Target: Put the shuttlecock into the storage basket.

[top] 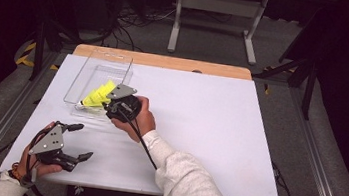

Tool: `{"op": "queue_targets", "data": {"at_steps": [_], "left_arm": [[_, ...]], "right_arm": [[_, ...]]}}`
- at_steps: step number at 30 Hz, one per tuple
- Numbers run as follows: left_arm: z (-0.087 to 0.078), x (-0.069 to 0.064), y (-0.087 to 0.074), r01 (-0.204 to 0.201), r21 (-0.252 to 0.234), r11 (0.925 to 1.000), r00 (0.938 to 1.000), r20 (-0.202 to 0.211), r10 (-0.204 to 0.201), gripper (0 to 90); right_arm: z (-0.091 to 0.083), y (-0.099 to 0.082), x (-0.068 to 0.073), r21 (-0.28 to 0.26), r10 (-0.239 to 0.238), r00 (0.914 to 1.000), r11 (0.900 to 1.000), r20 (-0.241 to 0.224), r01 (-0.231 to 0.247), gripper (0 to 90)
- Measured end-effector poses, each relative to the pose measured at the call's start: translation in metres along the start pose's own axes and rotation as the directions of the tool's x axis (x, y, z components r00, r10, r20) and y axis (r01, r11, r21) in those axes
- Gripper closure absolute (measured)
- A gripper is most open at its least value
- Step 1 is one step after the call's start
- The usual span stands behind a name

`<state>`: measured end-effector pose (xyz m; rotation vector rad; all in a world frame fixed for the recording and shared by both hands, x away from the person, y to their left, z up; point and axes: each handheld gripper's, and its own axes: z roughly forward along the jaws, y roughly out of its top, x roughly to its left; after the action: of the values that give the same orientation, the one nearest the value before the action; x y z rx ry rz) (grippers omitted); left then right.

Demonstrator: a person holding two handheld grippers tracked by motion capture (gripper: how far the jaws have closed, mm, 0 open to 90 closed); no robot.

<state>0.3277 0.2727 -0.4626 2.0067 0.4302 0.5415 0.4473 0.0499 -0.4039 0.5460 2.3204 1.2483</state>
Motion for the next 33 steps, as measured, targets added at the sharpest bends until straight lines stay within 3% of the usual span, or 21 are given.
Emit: {"op": "queue_targets", "data": {"at_steps": [5, 11, 21, 33], "left_arm": [[0.001, 0.000, 0.000, -0.001, 0.002, 1.0000, 1.0000, -0.002, 0.001, 8.0], [0.003, 0.000, 0.000, -0.002, 0.011, 0.9999, 1.0000, -0.003, 0.002, 8.0], [0.005, 0.001, 0.000, -0.005, 0.027, 0.9996, 1.0000, -0.002, 0.005, 8.0], [0.006, 0.001, 0.000, -0.010, 0.039, 0.9992, 0.9999, -0.005, 0.010, 8.1]], "right_arm": [[-0.016, -0.005, -0.005, -0.045, -0.032, 0.9994, 0.9985, 0.013, 0.032, 54.6], [-0.032, -0.013, -0.011, -0.062, -0.027, 0.9992, 0.9976, 0.030, 0.028, 54.5], [-0.056, -0.029, -0.013, -0.055, -0.066, 0.9960, 0.9961, 0.060, 0.069, 52.3], [-0.087, -0.049, -0.019, -0.050, -0.068, 0.9942, 0.9961, 0.083, 0.073, 48.1]]}}
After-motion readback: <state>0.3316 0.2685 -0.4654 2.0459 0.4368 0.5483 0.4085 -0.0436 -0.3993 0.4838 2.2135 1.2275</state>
